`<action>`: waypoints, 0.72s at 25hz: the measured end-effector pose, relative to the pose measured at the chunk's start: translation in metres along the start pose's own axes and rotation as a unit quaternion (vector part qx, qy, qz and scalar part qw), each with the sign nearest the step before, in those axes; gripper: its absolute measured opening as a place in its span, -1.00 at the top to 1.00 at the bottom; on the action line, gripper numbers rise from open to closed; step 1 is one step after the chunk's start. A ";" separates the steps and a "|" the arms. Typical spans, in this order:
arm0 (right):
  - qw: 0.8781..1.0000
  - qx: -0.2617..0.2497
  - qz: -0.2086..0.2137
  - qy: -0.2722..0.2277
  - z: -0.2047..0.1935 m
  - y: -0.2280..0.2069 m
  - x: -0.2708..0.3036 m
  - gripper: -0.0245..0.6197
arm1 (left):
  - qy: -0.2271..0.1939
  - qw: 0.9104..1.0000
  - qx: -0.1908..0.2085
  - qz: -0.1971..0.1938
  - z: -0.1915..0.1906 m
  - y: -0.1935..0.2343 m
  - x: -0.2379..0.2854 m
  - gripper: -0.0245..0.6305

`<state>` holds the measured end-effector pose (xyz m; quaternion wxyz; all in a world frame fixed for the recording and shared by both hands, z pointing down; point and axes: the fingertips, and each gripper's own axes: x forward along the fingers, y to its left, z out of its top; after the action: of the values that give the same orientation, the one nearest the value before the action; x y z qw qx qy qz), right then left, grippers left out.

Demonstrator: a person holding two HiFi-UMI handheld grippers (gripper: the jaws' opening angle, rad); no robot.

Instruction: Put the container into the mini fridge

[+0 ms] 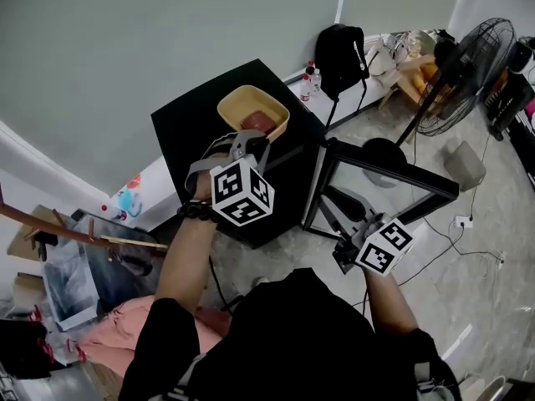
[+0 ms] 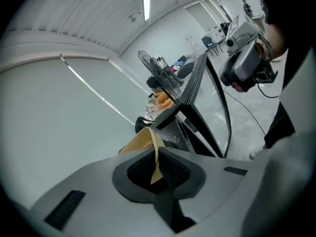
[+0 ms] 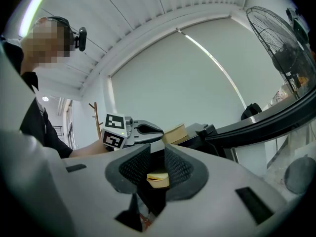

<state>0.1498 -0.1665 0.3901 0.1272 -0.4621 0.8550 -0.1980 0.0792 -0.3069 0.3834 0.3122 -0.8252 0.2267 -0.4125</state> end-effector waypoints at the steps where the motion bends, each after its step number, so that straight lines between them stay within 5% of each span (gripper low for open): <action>1: 1.000 0.004 0.002 0.002 -0.002 0.001 0.002 0.60 | -0.002 1.000 -0.001 -0.004 0.000 -0.002 -0.004 0.82; 10: 0.996 0.086 0.005 0.022 -0.017 0.004 0.030 0.60 | -0.011 0.999 -0.018 -0.024 0.000 -0.025 -0.039 0.82; 18: 0.967 0.250 0.046 0.016 -0.019 0.009 0.067 0.39 | -0.018 0.999 -0.044 -0.021 -0.004 -0.041 -0.068 0.82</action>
<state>0.0995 -0.2145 0.4007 0.2338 -0.3727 0.8007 -0.4065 0.0432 -0.2361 0.3774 0.2703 -0.8501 0.2216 -0.3938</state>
